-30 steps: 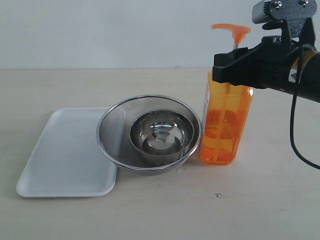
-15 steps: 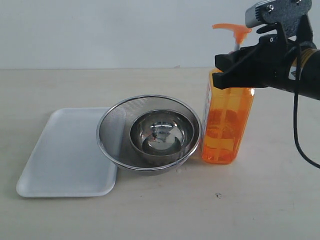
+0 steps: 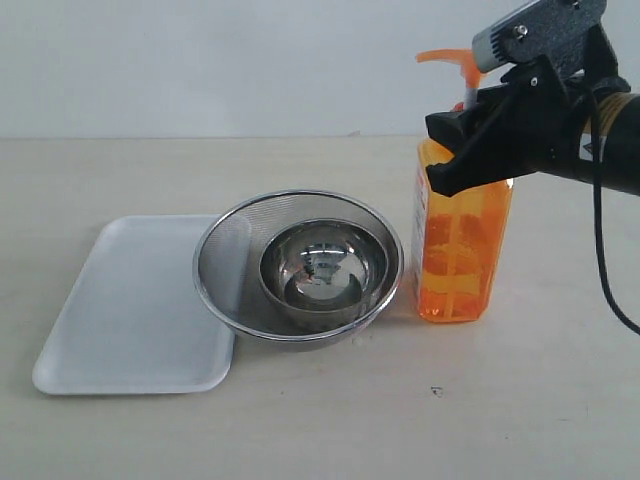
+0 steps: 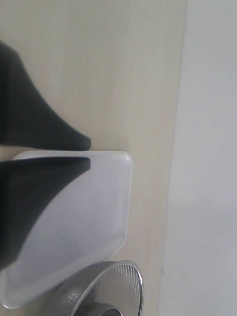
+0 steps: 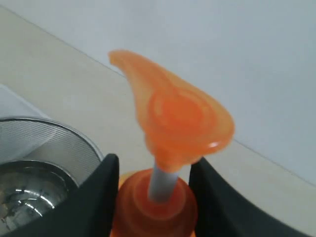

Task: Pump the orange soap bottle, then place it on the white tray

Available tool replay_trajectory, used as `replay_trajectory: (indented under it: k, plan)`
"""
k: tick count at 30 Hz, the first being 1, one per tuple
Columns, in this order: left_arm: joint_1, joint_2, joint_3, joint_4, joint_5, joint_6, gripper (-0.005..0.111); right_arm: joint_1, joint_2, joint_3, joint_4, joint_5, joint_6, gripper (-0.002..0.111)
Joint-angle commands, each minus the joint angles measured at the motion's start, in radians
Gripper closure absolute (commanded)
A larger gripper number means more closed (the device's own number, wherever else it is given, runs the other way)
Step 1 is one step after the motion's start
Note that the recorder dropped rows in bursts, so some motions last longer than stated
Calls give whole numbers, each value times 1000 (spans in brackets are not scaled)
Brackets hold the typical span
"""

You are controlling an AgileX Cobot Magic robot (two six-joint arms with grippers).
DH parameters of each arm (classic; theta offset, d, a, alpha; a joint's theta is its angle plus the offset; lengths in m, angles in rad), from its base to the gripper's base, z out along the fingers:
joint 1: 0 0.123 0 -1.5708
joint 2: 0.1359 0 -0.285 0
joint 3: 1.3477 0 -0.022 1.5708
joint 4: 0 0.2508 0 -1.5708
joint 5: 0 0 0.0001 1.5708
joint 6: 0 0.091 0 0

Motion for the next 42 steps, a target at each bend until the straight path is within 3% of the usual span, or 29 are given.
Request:
replay_trajectory:
  k: [1, 7, 18, 22, 29, 42]
  plan:
    - [3, -1, 3, -11, -2, -6, 102, 0, 8, 13, -64, 132, 3, 108]
    - [3, -1, 3, -11, -2, -6, 102, 0, 8, 13, -60, 169, 177, 108]
    - [3, -1, 3, -11, -2, -6, 102, 0, 8, 16, -21, 19, 194, 108]
    - [3, -1, 3, -11, -2, -6, 102, 0, 8, 52, 24, -79, 126, 108]
    - [3, -1, 3, -11, -2, -6, 102, 0, 8, 188, 305, -315, -157, 108]
    - [3, -1, 3, -11, -2, -6, 102, 0, 8, 191, 175, -301, -154, 108]
